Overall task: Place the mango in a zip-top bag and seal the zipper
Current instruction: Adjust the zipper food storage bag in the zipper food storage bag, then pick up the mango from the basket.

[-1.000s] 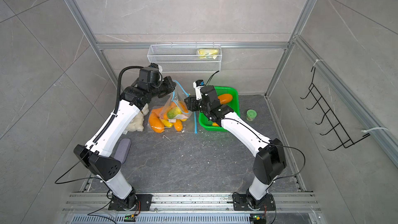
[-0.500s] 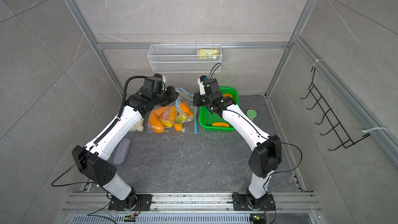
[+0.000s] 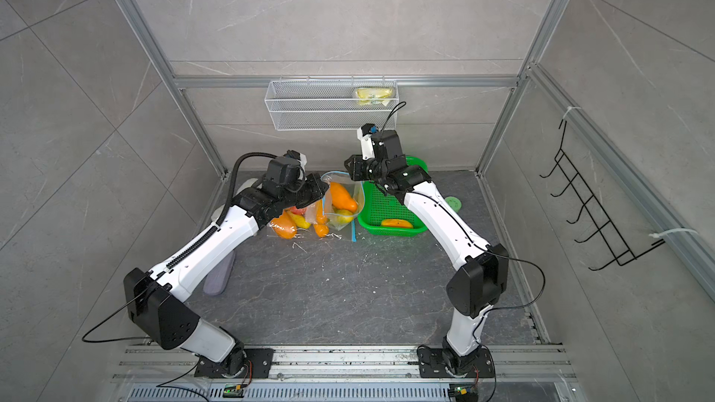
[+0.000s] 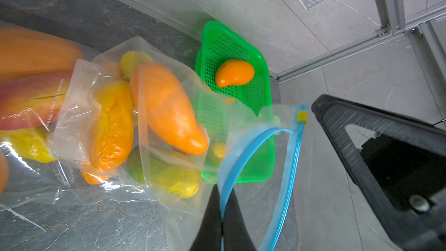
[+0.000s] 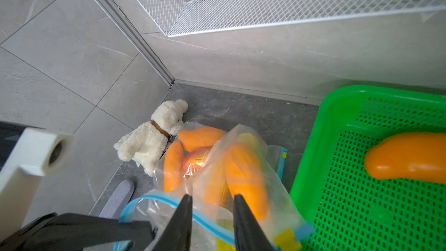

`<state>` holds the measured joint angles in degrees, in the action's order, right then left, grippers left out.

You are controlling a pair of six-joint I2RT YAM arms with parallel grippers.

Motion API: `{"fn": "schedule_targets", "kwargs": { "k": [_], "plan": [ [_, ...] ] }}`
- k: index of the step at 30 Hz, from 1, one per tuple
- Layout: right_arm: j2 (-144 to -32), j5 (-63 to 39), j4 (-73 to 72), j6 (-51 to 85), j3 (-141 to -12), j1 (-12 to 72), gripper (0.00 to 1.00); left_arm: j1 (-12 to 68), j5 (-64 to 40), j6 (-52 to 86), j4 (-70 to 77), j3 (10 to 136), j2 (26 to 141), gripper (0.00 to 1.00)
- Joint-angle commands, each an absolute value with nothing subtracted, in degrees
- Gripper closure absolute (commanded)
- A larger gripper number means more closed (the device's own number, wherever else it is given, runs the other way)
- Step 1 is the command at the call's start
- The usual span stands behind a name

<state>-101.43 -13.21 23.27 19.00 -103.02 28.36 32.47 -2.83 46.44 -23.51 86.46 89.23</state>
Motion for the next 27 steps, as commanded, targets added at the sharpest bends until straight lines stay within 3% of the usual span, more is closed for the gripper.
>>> {"fn": "schedule_targets", "kwargs": {
  "k": [1, 6, 9, 13, 19, 27],
  "plan": [
    [-93.6, -19.2, 18.0, 19.1, -96.5, 27.3, 0.40, 32.0, -1.3, 46.4, -20.6, 86.2, 90.0, 1.00],
    [-82.9, -17.1, 9.1, 23.4, -81.4, 24.2, 0.11, 31.7, -2.0, 46.4, -19.8, 85.8, 91.6, 1.00],
    [-83.0, -9.8, 8.3, 27.6, -76.6, 21.5, 0.08, 31.6, -2.4, 46.5, -18.6, 85.2, 92.0, 1.00],
    [-91.2, -3.4, 5.8, 35.3, -75.7, 17.7, 0.07, 31.6, -3.1, 46.3, -18.8, 85.7, 92.4, 1.00],
    [-109.5, 4.5, 9.0, 41.8, -88.2, 15.1, 0.02, 31.3, -2.0, 46.3, -19.3, 84.0, 90.3, 1.00],
    [-126.1, 13.4, 15.5, 52.0, -102.2, 13.4, 0.00, 31.1, -0.3, 45.7, -21.3, 83.1, 88.2, 1.00]
  ]
}}
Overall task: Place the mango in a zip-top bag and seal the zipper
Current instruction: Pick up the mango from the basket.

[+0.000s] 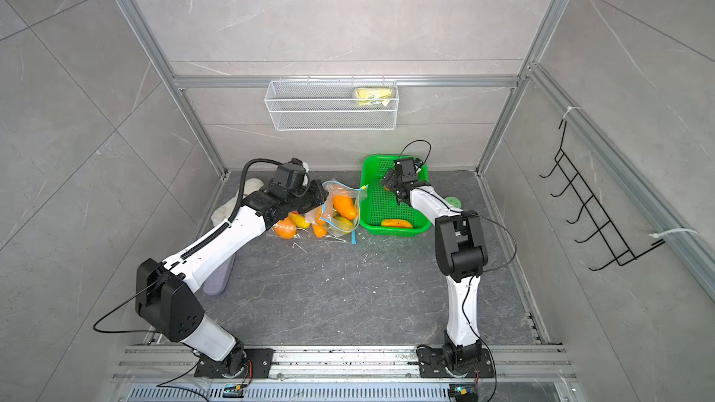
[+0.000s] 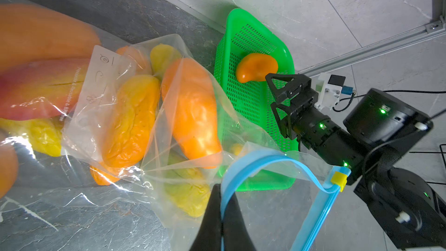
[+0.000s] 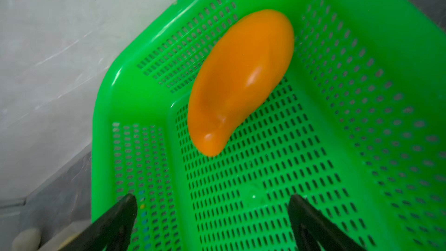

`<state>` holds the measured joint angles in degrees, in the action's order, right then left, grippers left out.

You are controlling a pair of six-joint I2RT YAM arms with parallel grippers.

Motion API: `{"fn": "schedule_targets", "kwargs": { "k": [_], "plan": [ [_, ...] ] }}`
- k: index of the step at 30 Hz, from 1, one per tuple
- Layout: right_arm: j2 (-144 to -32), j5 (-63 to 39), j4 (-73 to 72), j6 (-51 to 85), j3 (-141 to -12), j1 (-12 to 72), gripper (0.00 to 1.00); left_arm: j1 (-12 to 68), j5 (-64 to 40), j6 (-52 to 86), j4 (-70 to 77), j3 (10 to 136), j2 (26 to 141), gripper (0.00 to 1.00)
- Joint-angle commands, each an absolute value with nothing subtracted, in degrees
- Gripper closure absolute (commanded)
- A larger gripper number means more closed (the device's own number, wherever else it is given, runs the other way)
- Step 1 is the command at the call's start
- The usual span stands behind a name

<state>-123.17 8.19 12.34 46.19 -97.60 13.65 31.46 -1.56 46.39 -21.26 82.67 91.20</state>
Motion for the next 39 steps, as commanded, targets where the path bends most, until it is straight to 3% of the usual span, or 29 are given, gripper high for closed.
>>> {"fn": "schedule_targets", "kwargs": {
  "k": [1, 6, 8, 12, 15, 18, 22, 25, 30, 32, 39],
  "plan": [
    [-127.8, 13.3, 15.8, 53.1, -103.9, 13.2, 0.00, 31.1, 0.0, 45.7, -21.4, 83.0, 88.0, 1.00],
    [-137.3, 9.2, 15.8, 54.9, -113.1, 11.8, 0.01, 31.1, 0.3, 46.3, -22.5, 82.9, 87.8, 1.00],
    [-140.1, 5.6, 14.0, 57.0, -114.8, 10.8, 0.05, 31.1, -0.1, 46.4, -22.7, 83.0, 88.0, 1.00],
    [-143.0, 7.5, 18.7, 57.3, -119.6, 10.7, 0.09, 31.0, 0.6, 45.9, -23.0, 83.1, 87.8, 1.00],
    [-143.7, 8.6, 18.9, 57.0, -120.1, 10.6, 0.17, 30.9, 1.3, 45.4, -23.4, 83.8, 88.2, 1.00],
    [-144.2, 8.4, 18.4, 55.4, -120.9, 10.6, 0.33, 30.9, 1.0, 45.2, -23.6, 84.4, 88.8, 1.00],
    [-139.8, 4.4, 8.4, 51.6, -112.4, 10.7, 0.60, 30.8, 0.7, 45.4, -23.3, 85.1, 89.5, 1.00],
    [-133.6, 1.8, -0.5, 48.9, -103.1, 10.9, 0.73, 30.8, 0.5, 45.6, -23.1, 85.6, 89.6, 1.00],
    [-123.7, -2.2, -9.2, 44.5, -91.2, 11.3, 0.81, 30.9, 0.4, 46.1, -22.7, 86.7, 90.5, 1.00],
    [-120.2, -4.0, -11.9, 43.1, -86.9, 11.3, 0.93, 30.9, 0.4, 46.4, -22.6, 86.8, 90.6, 1.00],
    [-110.4, -7.7, -16.8, 40.4, -75.6, 11.9, 0.99, 30.8, 0.9, 46.8, -22.3, 86.3, 90.5, 1.00]
  ]
}}
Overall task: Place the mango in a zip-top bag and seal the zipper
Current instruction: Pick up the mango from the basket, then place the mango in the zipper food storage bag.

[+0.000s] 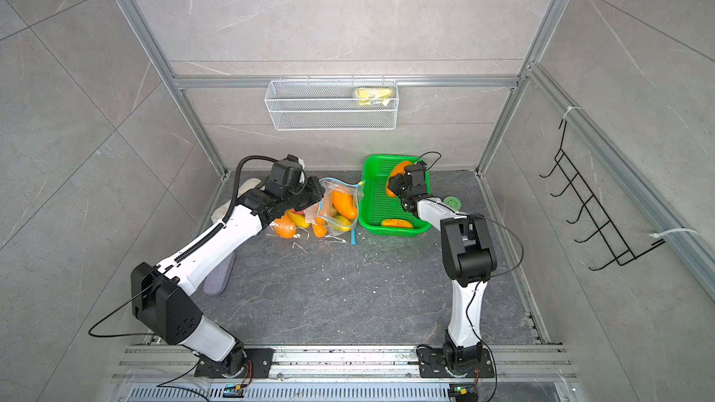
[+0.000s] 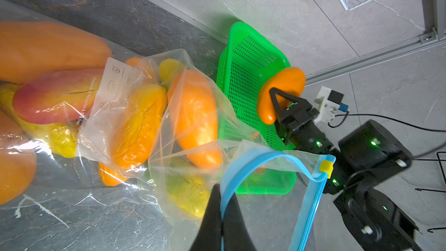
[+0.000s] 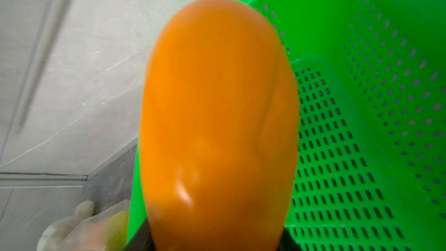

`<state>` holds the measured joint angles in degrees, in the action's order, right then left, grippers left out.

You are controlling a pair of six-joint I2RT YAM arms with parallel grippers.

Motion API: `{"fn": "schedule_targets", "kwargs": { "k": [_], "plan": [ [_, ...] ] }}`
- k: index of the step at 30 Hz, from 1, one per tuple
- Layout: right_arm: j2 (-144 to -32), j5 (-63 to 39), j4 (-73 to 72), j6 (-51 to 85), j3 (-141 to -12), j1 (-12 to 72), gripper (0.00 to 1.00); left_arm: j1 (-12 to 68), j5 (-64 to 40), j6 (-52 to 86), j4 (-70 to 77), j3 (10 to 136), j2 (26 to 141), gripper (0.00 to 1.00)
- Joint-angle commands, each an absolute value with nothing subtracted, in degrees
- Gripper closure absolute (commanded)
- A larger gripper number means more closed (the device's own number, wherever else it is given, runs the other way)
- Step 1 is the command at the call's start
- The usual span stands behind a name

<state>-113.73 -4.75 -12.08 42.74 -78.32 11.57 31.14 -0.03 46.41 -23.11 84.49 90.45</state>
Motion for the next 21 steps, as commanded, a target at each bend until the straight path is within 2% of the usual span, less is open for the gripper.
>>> {"fn": "schedule_targets", "kwargs": {
  "k": [1, 9, 12, 21],
  "plan": [
    [-109.5, -8.5, -17.0, 40.1, -74.8, 11.9, 0.99, 30.8, 1.0, 47.0, -22.4, 86.3, 90.5, 1.00],
    [-109.4, -13.9, -20.3, 40.0, -73.8, 12.0, 1.00, 30.8, 1.1, 47.2, -22.1, 85.7, 89.9, 1.00],
    [-107.6, -16.5, -26.9, 40.6, -70.7, 12.4, 1.00, 30.8, 0.8, 47.1, -22.3, 86.5, 90.7, 1.00],
    [-87.4, -17.4, -39.9, 32.7, -55.9, 18.0, 1.00, 30.7, -1.7, 46.0, -24.6, 96.4, 96.8, 1.00]
  ]
}}
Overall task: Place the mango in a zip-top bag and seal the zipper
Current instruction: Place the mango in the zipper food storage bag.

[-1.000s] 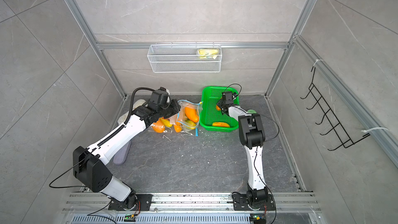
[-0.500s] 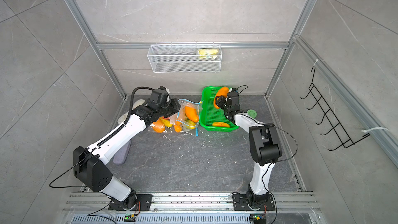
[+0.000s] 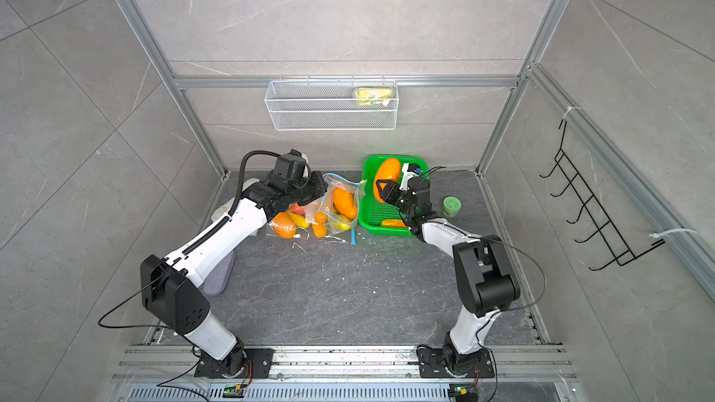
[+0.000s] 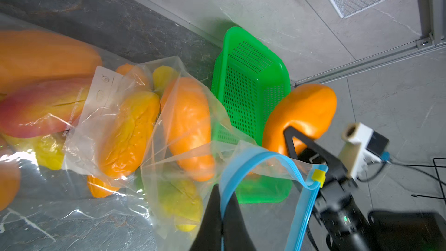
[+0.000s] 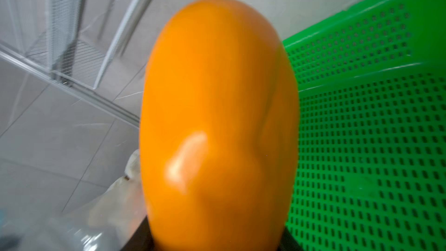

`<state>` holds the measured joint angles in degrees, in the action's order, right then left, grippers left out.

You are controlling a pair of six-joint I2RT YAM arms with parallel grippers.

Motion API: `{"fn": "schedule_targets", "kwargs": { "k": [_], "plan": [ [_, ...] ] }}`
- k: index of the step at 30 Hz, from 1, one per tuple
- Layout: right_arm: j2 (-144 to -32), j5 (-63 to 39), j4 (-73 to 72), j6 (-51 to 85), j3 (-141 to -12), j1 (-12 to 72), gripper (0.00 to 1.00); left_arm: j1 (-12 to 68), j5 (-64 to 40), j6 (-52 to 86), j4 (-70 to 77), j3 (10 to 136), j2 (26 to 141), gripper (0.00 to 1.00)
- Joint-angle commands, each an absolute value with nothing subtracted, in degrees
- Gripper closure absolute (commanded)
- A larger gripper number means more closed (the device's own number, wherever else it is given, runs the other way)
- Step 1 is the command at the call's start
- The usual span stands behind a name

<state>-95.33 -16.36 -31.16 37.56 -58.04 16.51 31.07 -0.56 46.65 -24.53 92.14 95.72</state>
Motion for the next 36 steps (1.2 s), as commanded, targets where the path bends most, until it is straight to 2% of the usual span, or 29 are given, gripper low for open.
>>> {"fn": "schedule_targets", "kwargs": {
  "k": [1, 7, 12, 16, 18, 20, 21, 22, 24, 27, 28, 31, 36],
  "plan": [
    [-85.1, -16.9, -40.4, 31.8, -54.6, 18.5, 1.00, 30.7, -1.8, 45.9, -25.0, 97.7, 97.8, 1.00],
    [-78.3, -17.8, -43.7, 25.4, -51.0, 23.4, 1.00, 30.5, -2.9, 45.6, -26.7, 102.7, 100.6, 1.00],
    [-82.9, -20.1, -46.1, 23.1, -53.7, 27.5, 1.00, 30.3, -3.3, 45.4, -28.0, 106.4, 101.0, 1.00],
    [-87.7, -15.8, -38.5, 18.5, -59.3, 31.1, 0.96, 30.3, -4.1, 44.8, -29.0, 107.5, 100.0, 1.00],
    [-89.5, -13.2, -37.5, 16.9, -60.4, 32.4, 0.88, 30.2, -3.6, 44.6, -29.2, 106.8, 98.8, 1.00],
    [-91.0, -12.6, -37.1, 16.7, -61.2, 32.5, 0.85, 30.1, -3.4, 44.4, -29.1, 106.0, 97.6, 1.00],
    [-91.7, -12.0, -36.6, 16.9, -61.8, 32.5, 0.79, 30.1, -3.4, 44.5, -28.9, 105.6, 97.3, 1.00],
    [-92.2, -11.9, -36.2, 17.0, -62.4, 32.5, 0.65, 30.0, -3.6, 44.6, -28.6, 105.0, 96.6, 1.00],
    [-92.7, -11.2, -34.6, 17.1, -63.6, 32.4, 0.45, 29.7, -4.2, 44.9, -27.9, 104.3, 95.9, 1.00],
    [-92.8, -11.8, -31.1, 15.9, -65.6, 32.5, 0.25, 29.4, -4.7, 44.9, -27.8, 103.9, 95.0, 1.00],
    [-92.6, -12.0, -29.5, 15.7, -66.4, 32.5, 0.16, 29.4, -4.7, 44.8, -27.8, 103.8, 94.8, 1.00],
    [-91.1, -11.7, -26.9, 14.8, -67.3, 32.4, 0.12, 28.8, -4.8, 44.7, -27.9, 104.1, 94.2, 1.00],
    [-86.0, -9.8, -17.8, 16.3, -69.0, 31.9, 0.12, 27.9, -4.8, 44.3, -28.9, 105.4, 93.6, 1.00]
  ]
}}
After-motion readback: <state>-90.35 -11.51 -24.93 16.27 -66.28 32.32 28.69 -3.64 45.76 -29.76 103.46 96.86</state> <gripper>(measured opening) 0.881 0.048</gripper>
